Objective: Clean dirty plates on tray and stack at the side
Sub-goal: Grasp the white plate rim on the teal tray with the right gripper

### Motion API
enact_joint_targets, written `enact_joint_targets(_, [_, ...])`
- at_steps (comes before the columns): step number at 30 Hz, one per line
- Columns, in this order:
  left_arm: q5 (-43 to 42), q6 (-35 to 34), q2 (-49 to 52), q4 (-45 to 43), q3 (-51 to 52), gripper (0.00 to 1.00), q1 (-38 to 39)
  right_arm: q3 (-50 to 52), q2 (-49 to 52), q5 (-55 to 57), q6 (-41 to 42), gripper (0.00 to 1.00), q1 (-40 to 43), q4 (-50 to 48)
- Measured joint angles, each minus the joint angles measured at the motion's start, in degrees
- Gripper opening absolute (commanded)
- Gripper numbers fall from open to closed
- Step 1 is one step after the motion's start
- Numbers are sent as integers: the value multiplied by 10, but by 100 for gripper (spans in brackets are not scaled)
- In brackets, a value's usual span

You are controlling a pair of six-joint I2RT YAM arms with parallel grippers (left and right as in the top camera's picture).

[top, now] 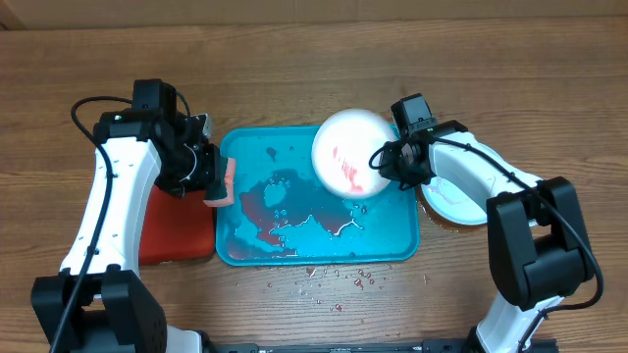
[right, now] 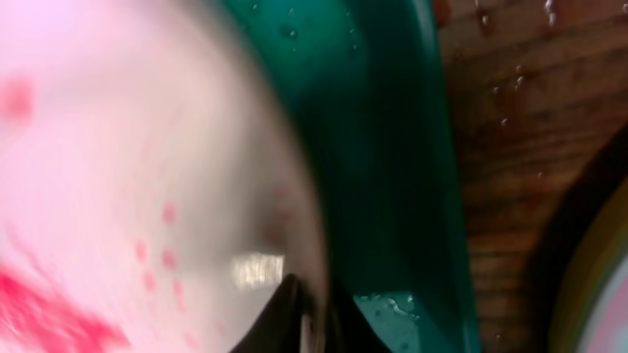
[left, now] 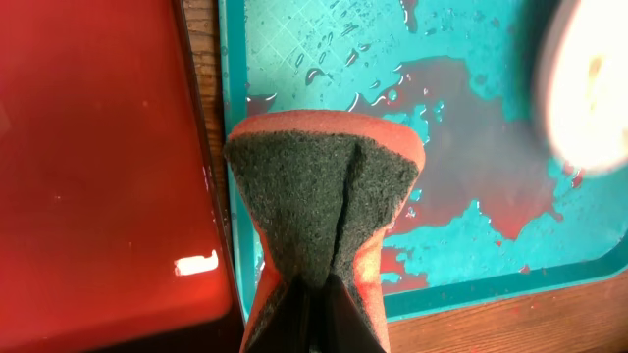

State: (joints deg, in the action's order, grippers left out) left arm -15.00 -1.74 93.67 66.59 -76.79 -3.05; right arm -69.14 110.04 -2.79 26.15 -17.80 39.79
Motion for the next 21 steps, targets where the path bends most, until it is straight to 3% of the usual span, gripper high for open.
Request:
enact_joint_targets(9, [2, 0, 0, 0, 0, 4, 0, -17, 3, -110, -19, 4, -59, 103])
enact_joint_targets(15, [4, -9, 0, 0, 0, 4, 0, -17, 5, -103, 123, 4, -161, 40])
enact_joint_targets(16, [4, -13, 0, -1, 0, 4, 0, -17, 6, -94, 147, 6, -174, 25])
enact_joint_targets(20, [5, -24, 0, -5, 0, 4, 0, -17, 6, -65, 214, 49, -215, -13])
enact_joint_targets(21, [4, -26, 0, -5, 0, 4, 0, -17, 6, -61, 214, 52, -220, -17])
